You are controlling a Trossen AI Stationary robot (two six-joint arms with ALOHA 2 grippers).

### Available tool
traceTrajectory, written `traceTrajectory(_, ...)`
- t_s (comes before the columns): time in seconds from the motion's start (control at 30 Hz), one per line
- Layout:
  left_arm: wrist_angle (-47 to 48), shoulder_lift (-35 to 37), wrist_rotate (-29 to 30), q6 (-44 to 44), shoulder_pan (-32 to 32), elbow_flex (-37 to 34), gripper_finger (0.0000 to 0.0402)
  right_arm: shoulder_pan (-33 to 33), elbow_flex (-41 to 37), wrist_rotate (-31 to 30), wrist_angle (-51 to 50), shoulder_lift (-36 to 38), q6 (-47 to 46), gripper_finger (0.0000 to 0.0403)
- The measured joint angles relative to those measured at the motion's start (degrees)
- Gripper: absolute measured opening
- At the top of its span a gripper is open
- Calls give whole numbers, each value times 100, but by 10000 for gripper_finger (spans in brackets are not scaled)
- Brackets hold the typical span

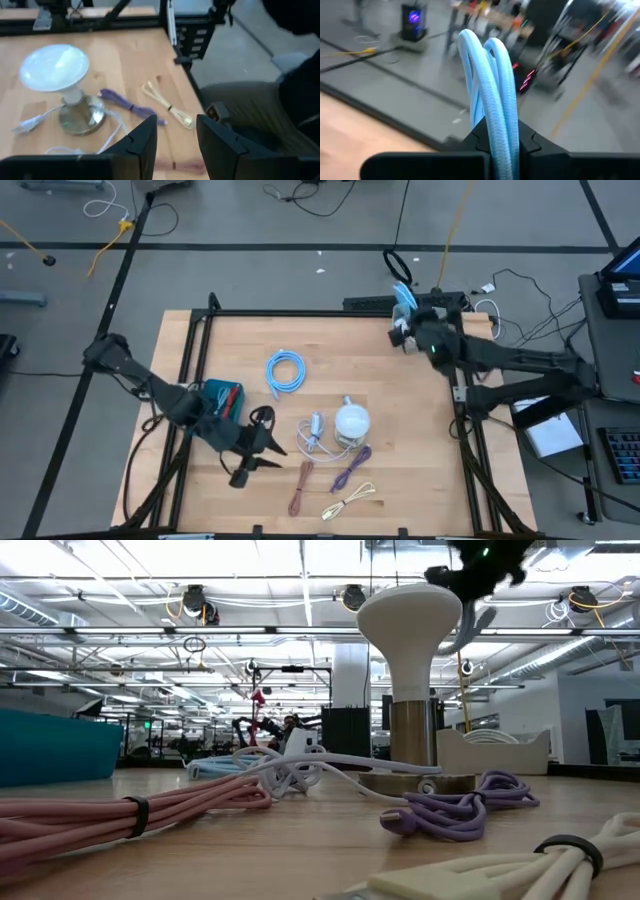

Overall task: Pick & Place USB Port
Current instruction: Put the right blue HDMI cable into the gray bin

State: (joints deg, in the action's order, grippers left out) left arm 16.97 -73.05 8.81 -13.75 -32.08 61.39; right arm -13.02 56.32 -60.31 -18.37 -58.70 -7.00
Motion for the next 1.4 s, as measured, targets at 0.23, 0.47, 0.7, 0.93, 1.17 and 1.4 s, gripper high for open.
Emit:
traceTrajectory(0.23, -1355, 3, 31, -177, -256, -918, 140, -2928, -504, 5462, 1131, -279, -848, 14)
traceTrajectory(0.47, -1679, 27, 34, -192, -336, -1163, 140, -4461, -491, 8692, -506, -553, 496, 14)
traceTrajectory(0.7, -1708, 27, 36, -7, -211, -1168, 140, -4577, -403, 7289, -1696, -90, 1651, 14)
traceTrajectory(0.93, -1714, 27, 44, 57, -50, -1168, 140, -4624, -625, 6833, -1432, 845, 1537, 14)
traceTrajectory(1.17, -1682, 25, 54, -32, -46, -1168, 140, -4633, -939, 7005, -1303, 1535, 1218, 13)
traceTrajectory(1.4, -1674, 25, 178, -97, -112, -1168, 140, -4651, -1552, 6703, -913, 1544, 1114, 13)
